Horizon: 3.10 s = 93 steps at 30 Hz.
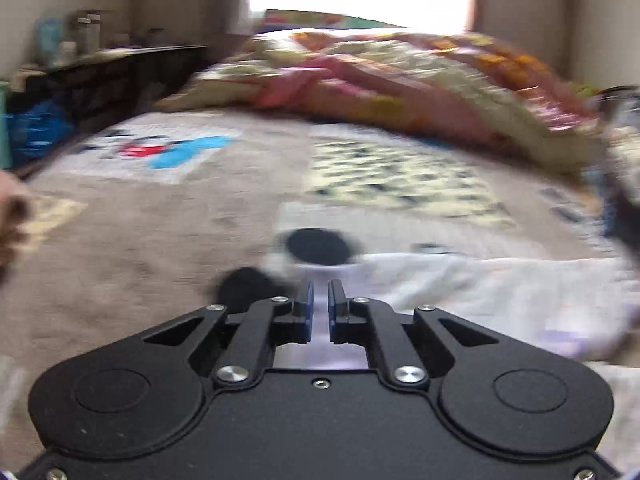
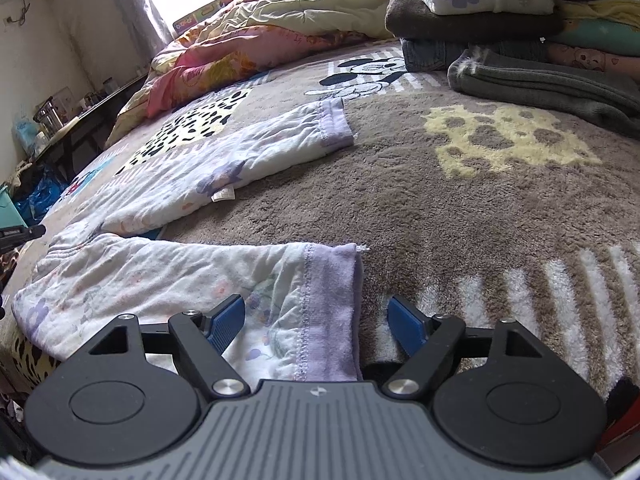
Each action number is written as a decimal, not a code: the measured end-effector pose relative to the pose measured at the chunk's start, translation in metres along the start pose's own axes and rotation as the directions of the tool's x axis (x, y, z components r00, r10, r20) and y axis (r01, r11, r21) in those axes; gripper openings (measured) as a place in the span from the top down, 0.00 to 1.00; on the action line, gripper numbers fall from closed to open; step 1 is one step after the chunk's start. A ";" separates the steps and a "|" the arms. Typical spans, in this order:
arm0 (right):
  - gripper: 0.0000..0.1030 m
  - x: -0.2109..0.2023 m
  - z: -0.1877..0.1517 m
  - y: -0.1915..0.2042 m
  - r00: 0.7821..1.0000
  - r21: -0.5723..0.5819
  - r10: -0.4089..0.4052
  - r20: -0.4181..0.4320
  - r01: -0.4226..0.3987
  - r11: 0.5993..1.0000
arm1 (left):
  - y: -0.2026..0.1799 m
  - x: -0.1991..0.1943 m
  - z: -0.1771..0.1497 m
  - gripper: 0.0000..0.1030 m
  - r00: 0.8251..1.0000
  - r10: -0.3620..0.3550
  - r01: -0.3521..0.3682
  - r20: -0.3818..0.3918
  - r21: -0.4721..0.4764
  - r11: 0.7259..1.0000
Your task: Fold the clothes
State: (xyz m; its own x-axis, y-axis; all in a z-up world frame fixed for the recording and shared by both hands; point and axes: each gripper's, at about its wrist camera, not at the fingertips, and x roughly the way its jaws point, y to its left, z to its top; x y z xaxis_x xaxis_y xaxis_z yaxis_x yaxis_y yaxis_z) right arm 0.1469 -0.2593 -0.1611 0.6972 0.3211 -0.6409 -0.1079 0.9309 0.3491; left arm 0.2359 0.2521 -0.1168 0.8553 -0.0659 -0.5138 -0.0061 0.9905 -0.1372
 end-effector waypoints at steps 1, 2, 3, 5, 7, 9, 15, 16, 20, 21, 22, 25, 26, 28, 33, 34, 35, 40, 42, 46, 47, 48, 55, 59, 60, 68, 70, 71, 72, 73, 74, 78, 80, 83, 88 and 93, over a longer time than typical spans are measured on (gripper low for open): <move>0.24 0.000 0.000 0.000 1.000 0.001 0.000 0.001 0.000 1.000 | -0.006 0.000 -0.002 0.93 0.996 -0.086 0.086 -0.006 0.013 0.996; 0.24 0.000 0.000 0.000 1.000 -0.001 -0.002 0.000 0.002 1.000 | -0.012 0.001 -0.006 0.84 0.988 -0.149 0.150 -0.030 0.024 0.988; 0.24 0.001 0.000 0.000 1.000 -0.002 -0.004 0.000 0.004 1.000 | -0.017 0.010 -0.012 0.75 0.986 -0.127 0.133 -0.103 0.045 0.990; 0.24 0.001 0.000 0.001 1.000 -0.006 -0.008 -0.001 0.008 1.000 | -0.027 0.021 -0.023 0.88 0.988 0.008 0.013 -0.156 0.132 0.991; 0.24 0.001 0.000 0.002 1.000 -0.014 -0.017 0.001 0.017 1.000 | -0.040 0.015 -0.020 0.88 0.990 0.049 -0.026 -0.134 0.164 0.986; 0.26 0.001 -0.001 0.003 1.000 -0.016 -0.024 0.006 0.024 1.000 | -0.054 -0.001 -0.017 0.86 0.996 0.007 0.009 -0.088 0.178 0.984; 0.34 -0.006 -0.002 0.000 0.998 0.002 -0.045 0.050 0.045 0.999 | -0.079 -0.015 -0.043 0.78 0.986 -0.127 0.149 -0.107 0.230 0.962; 0.34 -0.010 -0.003 0.001 0.996 -0.005 -0.051 0.073 0.052 0.999 | -0.082 -0.009 -0.048 0.78 0.990 -0.066 0.094 -0.121 0.249 0.964; 0.39 -0.023 -0.008 0.024 0.986 -0.140 -0.057 0.154 0.079 0.987 | -0.101 -0.036 -0.052 0.78 0.994 -0.102 0.105 -0.027 0.195 0.975; 0.39 -0.025 -0.010 0.033 0.985 -0.195 -0.049 0.164 0.081 0.977 | -0.105 -0.043 -0.054 0.76 0.991 -0.133 0.133 -0.014 0.178 0.975; 0.39 -0.025 -0.013 0.045 0.987 -0.264 -0.028 0.160 0.070 0.962 | -0.107 -0.042 -0.059 0.74 0.989 -0.143 0.147 -0.038 0.168 0.975; 0.40 -0.014 -0.024 0.073 0.994 -0.402 0.010 0.106 0.034 0.915 | -0.110 -0.028 -0.082 0.54 0.984 -0.095 0.120 -0.151 0.173 0.978; 0.37 -0.004 -0.024 0.073 0.998 -0.402 -0.007 0.064 0.032 0.915 | -0.109 -0.029 -0.085 0.53 0.987 -0.097 0.119 -0.131 0.178 0.977; 0.35 0.010 -0.023 0.073 0.999 -0.394 -0.033 -0.015 0.024 0.919 | -0.108 -0.034 -0.087 0.55 0.991 -0.098 0.113 -0.086 0.183 0.977; 0.33 -0.008 -0.007 0.063 0.997 -0.445 -0.075 0.000 0.068 0.893 | -0.089 -0.060 -0.088 0.51 0.999 -0.033 0.035 -0.036 0.057 0.998; 0.30 -0.005 -0.006 0.054 0.996 -0.440 -0.087 -0.033 0.063 0.896 | -0.082 -0.054 -0.093 0.51 0.996 -0.013 0.016 -0.089 0.034 0.999; 0.25 0.000 -0.004 0.039 0.994 -0.384 -0.061 -0.085 0.024 0.923 | -0.079 -0.051 -0.099 0.50 0.995 -0.022 0.025 -0.102 0.030 0.999; 0.33 -0.031 -0.001 0.018 0.999 -0.378 -0.047 0.023 0.052 0.924 | -0.074 -0.083 -0.090 0.49 0.999 -0.036 0.037 0.032 -0.016 0.999; 0.36 -0.044 -0.007 0.021 0.998 -0.436 0.009 0.068 0.021 0.900 | -0.067 -0.074 -0.098 0.46 0.999 -0.026 0.025 -0.024 -0.045 0.999; 0.36 -0.029 -0.024 0.045 0.999 -0.620 -0.052 -0.003 0.039 0.783 | -0.062 -0.068 -0.103 0.45 0.997 -0.029 0.025 -0.070 -0.050 0.998; 0.37 -0.023 -0.025 0.045 0.997 -0.623 -0.074 -0.037 0.035 0.782 | -0.063 -0.075 -0.097 0.45 0.999 -0.025 0.023 -0.047 -0.048 0.999; 0.37 -0.026 -0.021 0.042 0.998 -0.598 -0.056 -0.031 0.027 0.801 | -0.063 -0.085 -0.093 0.45 1.000 -0.023 0.023 -0.003 -0.038 0.999; 0.39 -0.060 -0.043 0.059 0.997 -0.821 0.007 0.070 0.054 0.568 | -0.064 -0.131 -0.091 0.44 0.992 0.092 -0.114 0.086 0.298 0.948; 0.45 -0.056 -0.064 0.065 0.998 -0.903 0.005 0.059 0.052 0.426 | -0.084 -0.122 -0.111 0.44 0.992 0.125 -0.116 0.034 0.659 0.744; 0.53 -0.052 -0.068 0.065 0.999 -0.913 -0.004 0.053 0.050 0.405 | -0.088 -0.120 -0.118 0.44 0.990 0.137 -0.111 0.024 0.730 0.674; 0.57 -0.051 -0.094 0.066 0.992 -0.950 -0.006 0.124 0.121 0.287 | -0.091 -0.102 -0.162 0.48 0.980 0.182 -0.135 0.082 0.944 0.302; 0.57 -0.052 -0.100 0.066 0.988 -0.958 -0.006 0.151 0.148 0.244 | -0.088 -0.093 -0.170 0.52 0.973 0.206 -0.148 0.102 0.964 0.220; 0.57 -0.052 -0.102 0.065 0.987 -0.961 -0.007 0.161 0.158 0.226 | -0.086 -0.088 -0.174 0.54 0.970 0.217 -0.154 0.113 0.971 0.183; 0.57 -0.052 -0.102 0.065 0.987 -0.964 -0.006 0.163 0.160 0.214 | -0.083 -0.085 -0.177 0.58 0.967 0.223 -0.161 0.123 0.974 0.161; 0.57 -0.052 -0.103 0.065 0.986 -0.965 -0.006 0.165 0.163 0.204 | -0.081 -0.083 -0.178 0.59 0.964 0.229 -0.171 0.134 0.974 0.151; 0.57 -0.052 -0.103 0.066 0.986 -0.966 -0.007 0.169 0.167 0.198 | -0.079 -0.081 -0.179 0.61 0.962 0.233 -0.178 0.142 0.973 0.143; 0.57 -0.051 -0.105 0.066 0.984 -0.967 -0.007 0.180 0.179 0.181 | -0.074 -0.082 -0.178 0.67 0.962 0.222 -0.192 0.159 0.972 0.138; 0.57 -0.052 -0.106 0.065 0.983 -0.967 -0.001 0.183 0.181 0.181 | -0.073 -0.084 -0.175 0.73 0.963 0.212 -0.202 0.165 0.964 0.172; 0.82 -0.053 -0.103 0.063 0.987 -0.968 0.006 0.158 0.154 0.196 | -0.072 -0.087 -0.168 0.84 0.966 0.193 -0.215 0.170 0.946 0.241; 0.89 -0.064 -0.079 0.061 0.989 -0.954 0.032 0.144 0.130 0.270 | -0.067 -0.098 -0.133 0.91 0.981 0.144 -0.188 0.133 0.848 0.495; 0.90 -0.075 -0.022 0.066 0.987 -0.925 0.046 0.155 0.128 0.359 | -0.062 -0.100 -0.081 0.93 0.984 0.097 -0.175 0.151 0.684 0.708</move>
State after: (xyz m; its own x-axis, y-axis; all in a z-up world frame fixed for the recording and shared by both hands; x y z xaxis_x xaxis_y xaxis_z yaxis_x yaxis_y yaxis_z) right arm 0.0716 -0.2187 -0.1049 0.7929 0.3329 -0.5104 -0.6044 0.5361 -0.5893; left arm 0.1084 0.1881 -0.1252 0.9190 0.0497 -0.3910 0.2005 0.7951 0.5723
